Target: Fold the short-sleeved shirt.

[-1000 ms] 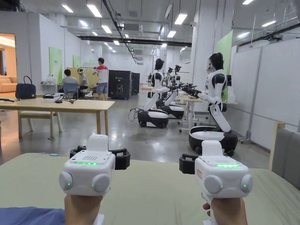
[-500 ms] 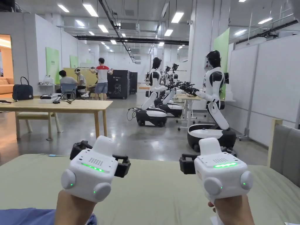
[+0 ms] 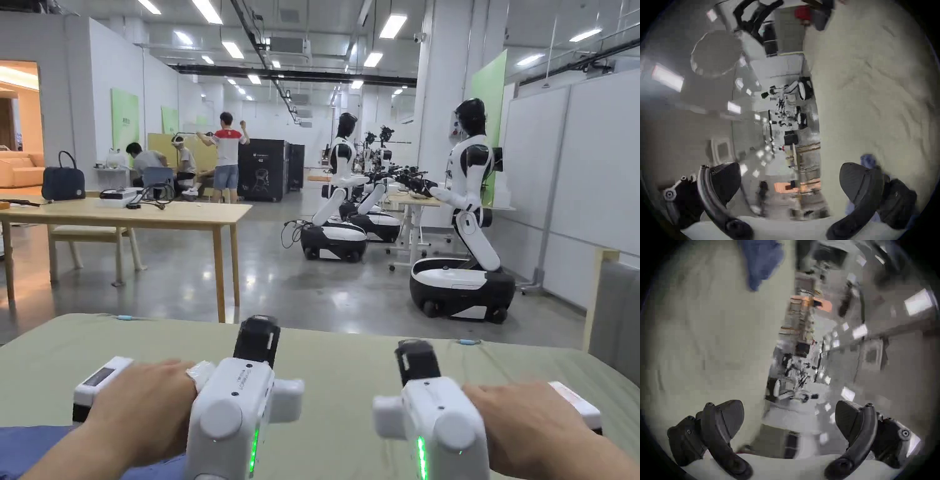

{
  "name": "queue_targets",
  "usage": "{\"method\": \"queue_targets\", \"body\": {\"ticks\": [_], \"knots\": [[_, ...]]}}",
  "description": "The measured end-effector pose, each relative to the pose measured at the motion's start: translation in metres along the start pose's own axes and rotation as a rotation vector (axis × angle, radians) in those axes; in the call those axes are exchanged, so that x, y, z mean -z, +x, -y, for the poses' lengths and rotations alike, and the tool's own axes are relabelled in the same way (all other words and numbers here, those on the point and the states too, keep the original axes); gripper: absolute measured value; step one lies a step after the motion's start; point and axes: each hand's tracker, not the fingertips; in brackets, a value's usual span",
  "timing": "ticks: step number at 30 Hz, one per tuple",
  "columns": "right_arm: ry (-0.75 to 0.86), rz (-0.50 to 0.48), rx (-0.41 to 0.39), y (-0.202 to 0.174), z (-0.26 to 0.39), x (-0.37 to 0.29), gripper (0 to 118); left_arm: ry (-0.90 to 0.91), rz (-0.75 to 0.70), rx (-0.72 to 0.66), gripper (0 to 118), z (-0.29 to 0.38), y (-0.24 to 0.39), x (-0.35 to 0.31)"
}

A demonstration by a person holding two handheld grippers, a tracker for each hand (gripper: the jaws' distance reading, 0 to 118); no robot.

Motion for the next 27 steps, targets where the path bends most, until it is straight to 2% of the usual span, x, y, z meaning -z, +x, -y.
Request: {"method": "queue_targets", "body": {"ticks": [1, 4, 5, 6, 7, 8, 10, 11, 12, 15, 20, 21, 22, 23, 24, 25, 26, 27], "knots": [[-0.012, -0.005, 0.146, 0.014, 0.002, 0.001, 114, -0.025, 0.01, -0.175, 118, 0.002, -0.01, 0.001], [-0.027, -0.067, 0.792, 0.059, 0.025, 0.029, 114, -0.091, 0.09, -1.047, 118, 0.032, -0.065, 0.003], [-0.02, -0.085, 0.98, 0.069, 0.035, 0.031, 114, -0.042, 0.081, -1.277, 118, 0.049, -0.069, 0.0], [-0.007, -0.115, 1.169, 0.076, 0.045, 0.034, 115, -0.001, 0.064, -1.451, 118, 0.061, -0.07, -0.002], [0.017, -0.126, 1.316, 0.083, 0.048, 0.006, 115, 0.015, 0.044, -1.562, 118, 0.067, -0.07, -0.004], [0.033, -0.155, 1.445, 0.083, 0.055, 0.005, 115, 0.021, 0.027, -1.622, 118, 0.072, -0.072, -0.006], [0.035, -0.186, 1.66, 0.075, 0.063, 0.004, 115, 0.022, 0.013, -1.654, 118, 0.072, -0.07, -0.008], [0.01, -0.198, 1.709, 0.072, 0.062, -0.003, 117, 0.021, 0.007, -1.646, 118, 0.069, -0.069, -0.009], [-0.015, -0.204, 1.717, 0.067, 0.063, -0.002, 118, 0.03, 0.012, -1.654, 118, 0.066, -0.067, -0.01], [-0.073, -0.099, 1.636, 0.055, 0.054, -0.003, 118, 0.017, 0.014, -1.665, 118, 0.062, -0.067, -0.013], [-0.05, -0.088, 1.623, 0.058, 0.05, -0.007, 118, -0.026, 0.044, -1.65, 118, 0.063, -0.065, -0.01], [-0.061, -0.068, 1.602, 0.059, 0.048, -0.009, 113, -0.044, 0.04, -1.641, 118, 0.064, -0.064, -0.011], [-0.046, -0.061, 1.586, 0.06, 0.047, -0.013, 94, -0.052, 0.046, -1.635, 112, 0.066, -0.063, -0.013], [0.0, -0.053, 1.574, 0.062, 0.046, -0.017, 21, -0.048, 0.054, -1.636, 69, 0.067, -0.062, -0.016], [-0.013, -0.044, 1.557, 0.063, 0.043, -0.017, 1, -0.022, 0.063, -1.639, 4, 0.068, -0.06, -0.019], [-0.098, 0.0, 1.505, 0.064, 0.039, -0.019, 1, -0.046, 0.049, -1.602, 0, 0.066, -0.061, -0.02], [-0.022, -0.024, 1.546, 0.062, 0.041, -0.018, 1, -0.083, -0.082, -1.532, 0, 0.061, -0.07, -0.026], [0.002, -0.042, 1.552, 0.061, 0.043, -0.015, 1, -0.027, -0.035, -1.568, 0, 0.061, -0.073, -0.033]]}}
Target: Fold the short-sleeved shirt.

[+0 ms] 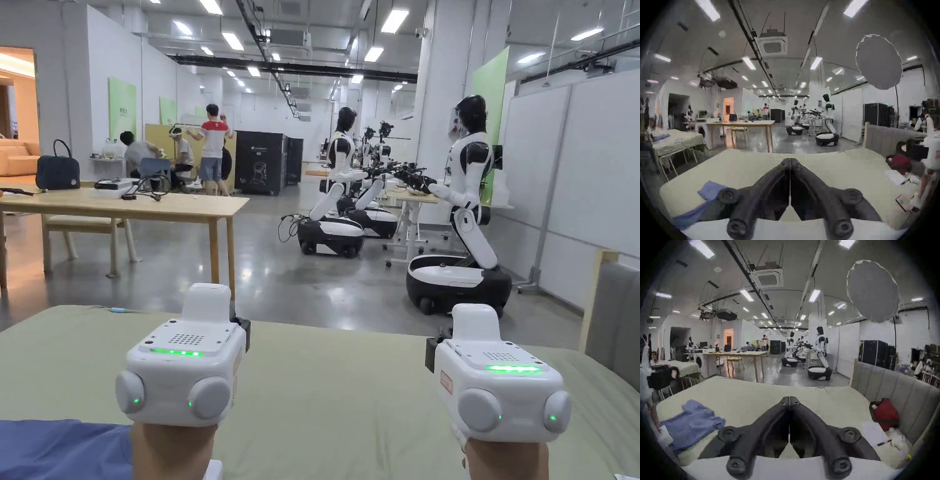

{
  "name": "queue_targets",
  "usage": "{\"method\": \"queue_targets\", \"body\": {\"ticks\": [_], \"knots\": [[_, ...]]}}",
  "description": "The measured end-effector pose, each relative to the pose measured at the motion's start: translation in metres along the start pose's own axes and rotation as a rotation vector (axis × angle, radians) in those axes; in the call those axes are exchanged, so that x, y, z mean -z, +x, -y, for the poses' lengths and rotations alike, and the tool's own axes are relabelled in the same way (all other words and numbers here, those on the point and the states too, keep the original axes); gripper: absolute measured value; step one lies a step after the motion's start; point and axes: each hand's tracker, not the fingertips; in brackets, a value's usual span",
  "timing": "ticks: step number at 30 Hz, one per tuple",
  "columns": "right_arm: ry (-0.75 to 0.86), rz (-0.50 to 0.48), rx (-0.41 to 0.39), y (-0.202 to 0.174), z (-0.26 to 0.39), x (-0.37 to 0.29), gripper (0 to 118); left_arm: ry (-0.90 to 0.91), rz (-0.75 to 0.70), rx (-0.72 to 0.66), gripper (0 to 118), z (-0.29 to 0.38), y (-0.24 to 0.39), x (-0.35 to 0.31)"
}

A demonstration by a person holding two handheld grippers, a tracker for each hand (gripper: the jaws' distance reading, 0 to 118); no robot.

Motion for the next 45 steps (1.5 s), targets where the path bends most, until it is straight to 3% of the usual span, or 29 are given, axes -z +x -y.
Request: {"method": "queue_targets", "body": {"ticks": [6, 12, 13, 17, 22, 25, 26, 27, 28, 29, 30, 38, 40, 41, 42, 43, 44, 45], "knots": [[-0.016, -0.029, -0.026, -0.026, 0.0, 0.006, 1, -0.016, -0.022, 0.016, 0, -0.018, -0.007, -0.009], [-0.02, -0.207, -0.016, -0.111, 0.006, 0.021, 1, -0.049, -0.191, 0.101, 0, 0.027, -0.028, 0.023], [-0.026, -0.246, -0.017, -0.128, 0.009, 0.022, 1, -0.068, -0.23, 0.124, 0, 0.028, -0.075, -0.009], [-0.063, -0.382, -0.003, -0.186, 0.029, 0.037, 1, -0.217, -0.335, 0.158, 0, 0.05, -0.149, -0.022], [-0.094, -0.438, 0.013, -0.211, 0.038, 0.047, 1, -0.442, -0.276, 0.103, 0, 0.083, -0.199, -0.001], [-0.107, -0.446, 0.014, -0.212, 0.052, 0.07, 1, -0.49, -0.224, 0.07, 2, 0.103, -0.199, 0.02], [-0.107, -0.445, 0.009, -0.21, 0.055, 0.074, 1, -0.518, -0.203, 0.045, 31, 0.112, -0.2, 0.03], [-0.107, -0.442, 0.003, -0.208, 0.057, 0.077, 1, -0.556, -0.178, 0.026, 79, 0.121, -0.2, 0.04], [-0.11, -0.436, -0.004, -0.206, 0.06, 0.08, 1, -0.609, -0.144, 0.001, 118, 0.133, -0.202, 0.055], [-0.112, -0.431, -0.014, -0.204, 0.063, 0.085, 1, -0.679, -0.117, -0.009, 113, 0.146, -0.205, 0.07], [-0.117, -0.423, -0.027, -0.202, 0.066, 0.09, 1, -0.643, -0.092, -0.012, 116, 0.152, -0.205, 0.081], [-0.15, -0.401, -0.046, -0.179, 0.089, 0.113, 1, -0.92, -0.085, 0.099, 117, 0.25, -0.187, 0.153], [-0.16, -0.402, -0.046, -0.171, 0.087, 0.107, 1, -0.988, -0.125, 0.121, 110, 0.264, -0.186, 0.157], [-0.164, -0.401, -0.045, -0.168, 0.088, 0.108, 1, -1.002, -0.076, 0.049, 85, 0.257, -0.18, 0.15], [-0.166, -0.402, -0.043, -0.164, 0.089, 0.108, 1, -0.953, -0.039, -0.049, 75, 0.251, -0.179, 0.146], [-0.167, -0.402, -0.039, -0.161, 0.089, 0.109, 1, -0.931, -0.089, -0.004, 67, 0.245, -0.178, 0.14], [-0.166, -0.403, -0.031, -0.159, 0.087, 0.1, 1, -0.917, -0.077, 0.021, 30, 0.238, -0.174, 0.134], [-0.166, -0.404, -0.024, -0.156, 0.086, 0.099, 1, -0.998, -0.071, 0.06, 6, 0.247, -0.195, 0.163]]}}
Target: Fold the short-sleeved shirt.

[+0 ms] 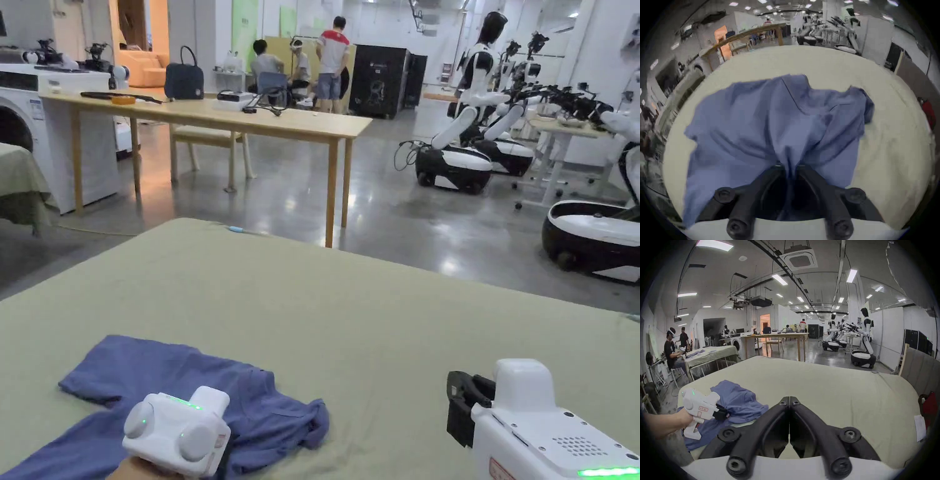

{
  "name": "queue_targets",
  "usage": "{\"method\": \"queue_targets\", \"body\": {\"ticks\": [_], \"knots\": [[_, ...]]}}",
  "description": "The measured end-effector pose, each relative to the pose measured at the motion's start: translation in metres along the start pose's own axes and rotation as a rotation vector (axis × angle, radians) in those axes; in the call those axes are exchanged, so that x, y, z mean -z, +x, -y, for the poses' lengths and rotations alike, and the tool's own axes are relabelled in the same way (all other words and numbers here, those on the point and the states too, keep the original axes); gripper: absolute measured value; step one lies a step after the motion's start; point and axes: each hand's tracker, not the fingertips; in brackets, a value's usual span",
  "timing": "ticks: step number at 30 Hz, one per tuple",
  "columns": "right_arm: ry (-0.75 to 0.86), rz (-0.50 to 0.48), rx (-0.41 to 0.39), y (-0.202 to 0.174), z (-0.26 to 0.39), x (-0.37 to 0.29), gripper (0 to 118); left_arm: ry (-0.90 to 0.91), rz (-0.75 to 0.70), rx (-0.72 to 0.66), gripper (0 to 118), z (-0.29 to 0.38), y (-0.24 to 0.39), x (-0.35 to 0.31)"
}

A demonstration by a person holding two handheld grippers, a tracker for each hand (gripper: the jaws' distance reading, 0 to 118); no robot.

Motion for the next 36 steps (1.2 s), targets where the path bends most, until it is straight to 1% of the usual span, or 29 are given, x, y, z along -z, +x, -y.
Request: {"method": "queue_targets", "body": {"ticks": [1, 2, 3, 4, 6, 7, 8, 9, 11, 12, 14, 15, 19, 21, 23, 26, 27, 29, 31, 32, 33, 34, 35, 36], "knots": [[0.001, 0.0, 0.01, 0.003, 0.0, -0.004, 1, 0.001, -0.012, 0.023, 6, -0.005, -0.001, -0.001], [0.007, -0.001, 0.022, 0.007, 0.0, -0.01, 1, -0.022, 0.021, 0.004, 6, -0.009, -0.002, -0.001], [0.009, 0.004, 0.031, 0.01, -0.001, -0.017, 1, -0.02, 0.007, 0.011, 6, -0.016, -0.003, -0.002], [0.011, 0.012, 0.036, 0.015, -0.001, -0.024, 1, 0.049, -0.032, 0.039, 6, -0.003, 0.019, -0.009], [0.019, 0.035, 0.041, 0.029, -0.001, -0.041, 1, 0.101, 0.051, 0.029, 6, -0.014, 0.034, -0.022], [0.025, 0.054, 0.045, 0.038, -0.001, -0.051, 1, 0.128, 0.073, 0.043, 6, -0.021, 0.045, -0.03], [0.031, 0.073, 0.053, 0.047, -0.001, -0.06, 1, 0.153, 0.085, 0.066, 6, -0.026, 0.052, -0.019], [0.034, 0.096, 0.064, 0.057, -0.002, -0.071, 1, 0.184, 0.104, 0.082, 5, -0.035, 0.065, -0.025], [0.045, 0.142, 0.072, 0.077, -0.003, -0.092, 1, 0.238, 0.186, 0.116, 5, -0.059, 0.097, -0.038], [0.052, 0.172, 0.073, 0.087, -0.003, -0.105, 1, 0.29, 0.222, 0.143, 5, -0.052, 0.134, -0.062], [0.062, 0.224, 0.077, 0.107, -0.003, -0.128, 1, 0.336, 0.296, 0.181, 5, -0.067, 0.175, -0.08], [0.064, 0.251, 0.087, 0.12, -0.003, -0.141, 1, 0.363, 0.346, 0.211, 5, -0.074, 0.206, -0.091], [0.074, 0.345, 0.111, 0.163, 0.001, -0.183, 1, 0.42, 0.469, 0.325, 5, -0.089, 0.302, -0.119], [0.077, 0.384, 0.117, 0.182, 0.005, -0.201, 1, 0.413, 0.513, 0.379, 5, -0.077, 0.354, -0.137], [0.072, 0.414, 0.124, 0.199, 0.011, -0.214, 1, 0.38, 0.516, 0.432, 5, -0.07, 0.39, -0.131], [0.065, 0.448, 0.147, 0.221, 0.023, -0.228, 1, 0.278, 0.44, 0.505, 5, -0.053, 0.434, -0.1], [0.058, 0.456, 0.157, 0.228, 0.027, -0.229, 1, 0.237, 0.413, 0.508, 5, -0.049, 0.444, -0.082], [0.049, 0.468, 0.175, 0.237, 0.034, -0.232, 1, 0.184, 0.406, 0.485, 5, -0.042, 0.457, -0.055], [0.045, 0.472, 0.187, 0.243, 0.04, -0.232, 1, 0.206, 0.402, 0.463, 7, -0.035, 0.462, -0.044], [0.041, 0.47, 0.188, 0.244, 0.042, -0.232, 1, 0.223, 0.404, 0.454, 19, -0.032, 0.461, -0.045], [0.038, 0.467, 0.185, 0.244, 0.043, -0.231, 1, 0.234, 0.412, 0.45, 51, -0.03, 0.459, -0.048], [0.037, 0.467, 0.176, 0.242, 0.045, -0.23, 1, 0.236, 0.411, 0.45, 96, -0.029, 0.456, -0.052], [0.034, 0.468, 0.164, 0.239, 0.045, -0.228, 1, 0.257, 0.414, 0.45, 117, -0.027, 0.449, -0.06], [0.031, 0.465, 0.153, 0.234, 0.045, -0.226, 1, 0.363, 0.428, 0.42, 114, -0.031, 0.438, -0.072]]}}
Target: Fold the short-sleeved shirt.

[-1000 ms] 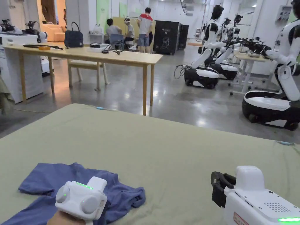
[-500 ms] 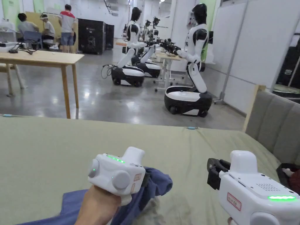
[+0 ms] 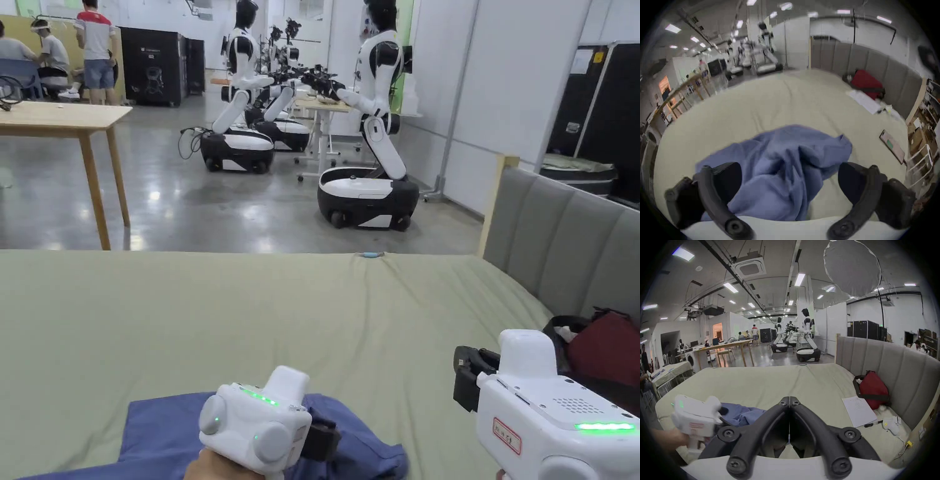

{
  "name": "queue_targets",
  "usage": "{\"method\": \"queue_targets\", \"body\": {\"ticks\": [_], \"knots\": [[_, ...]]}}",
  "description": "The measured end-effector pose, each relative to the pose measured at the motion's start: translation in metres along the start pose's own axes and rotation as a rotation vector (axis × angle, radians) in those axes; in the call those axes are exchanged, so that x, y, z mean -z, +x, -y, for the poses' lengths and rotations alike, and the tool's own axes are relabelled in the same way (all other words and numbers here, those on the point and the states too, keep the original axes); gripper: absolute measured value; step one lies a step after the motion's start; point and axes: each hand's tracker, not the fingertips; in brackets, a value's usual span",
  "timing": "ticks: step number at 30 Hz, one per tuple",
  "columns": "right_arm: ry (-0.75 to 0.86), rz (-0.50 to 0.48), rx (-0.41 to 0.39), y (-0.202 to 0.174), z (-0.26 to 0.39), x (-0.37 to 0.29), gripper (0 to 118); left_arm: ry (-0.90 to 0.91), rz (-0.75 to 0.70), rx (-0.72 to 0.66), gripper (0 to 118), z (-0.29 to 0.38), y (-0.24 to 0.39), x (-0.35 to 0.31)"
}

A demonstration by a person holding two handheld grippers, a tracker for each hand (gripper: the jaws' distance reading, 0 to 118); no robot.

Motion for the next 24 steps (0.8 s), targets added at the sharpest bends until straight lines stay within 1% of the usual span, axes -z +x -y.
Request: {"method": "queue_targets", "body": {"ticks": [1, 2, 5, 7, 8, 9, 10, 11, 12, 13, 14, 15, 18, 21, 22, 23, 24], "knots": [[0.002, -0.007, -0.008, -0.006, 0.001, -0.001, 1, 0.047, -0.021, -0.005, 112, 0.0, -0.005, -0.018], [0.007, -0.011, -0.015, -0.013, 0.003, -0.001, 1, 0.085, -0.037, -0.005, 114, 0.002, -0.012, -0.039], [0.008, -0.013, -0.042, -0.039, 0.011, -0.001, 1, 0.205, -0.076, -0.02, 114, 0.016, -0.032, -0.107], [-0.001, -0.037, -0.023, -0.056, 0.019, -0.003, 1, 0.232, -0.12, -0.048, 114, 0.032, -0.049, -0.145], [-0.009, -0.072, 0.008, -0.065, 0.023, -0.002, 1, 0.24, -0.147, -0.053, 109, 0.043, -0.06, -0.167], [-0.03, -0.09, 0.03, -0.074, 0.028, -0.001, 1, 0.233, -0.156, -0.057, 84, 0.054, -0.071, -0.183], [-0.054, -0.114, 0.047, -0.082, 0.033, 0.0, 1, 0.196, -0.126, -0.06, 22, 0.063, -0.082, -0.196], [-0.065, -0.131, 0.06, -0.09, 0.038, 0.0, 1, 0.133, -0.101, -0.061, 0, 0.072, -0.094, -0.205], [-0.067, -0.144, 0.075, -0.097, 0.042, 0.0, 1, 0.083, -0.18, -0.066, 0, 0.082, -0.106, -0.214], [-0.069, -0.16, 0.085, -0.105, 0.046, 0.0, 1, 0.107, -0.282, -0.07, 0, 0.092, -0.121, -0.223], [-0.072, -0.162, 0.081, -0.111, 0.048, 0.0, 1, 0.139, -0.293, -0.048, 0, 0.1, -0.134, -0.229], [-0.076, -0.167, 0.082, -0.118, 0.051, -0.002, 1, 0.091, -0.314, -0.112, 0, 0.11, -0.157, -0.236], [-0.086, -0.191, 0.08, -0.129, 0.057, -0.003, 1, 0.021, -0.382, -0.239, 0, 0.132, -0.22, -0.246], [-0.102, -0.191, 0.057, -0.135, 0.061, -0.002, 1, -0.063, -0.414, -0.361, 0, 0.15, -0.274, -0.248], [-0.107, -0.189, 0.049, -0.135, 0.063, 0.0, 1, -0.082, -0.416, -0.384, 0, 0.156, -0.288, -0.242], [-0.112, -0.186, 0.041, -0.135, 0.064, 0.001, 1, -0.109, -0.389, -0.39, 0, 0.161, -0.298, -0.235], [-0.118, -0.181, 0.032, -0.135, 0.065, 0.003, 1, -0.128, -0.36, -0.384, 0, 0.159, -0.29, -0.238]]}}
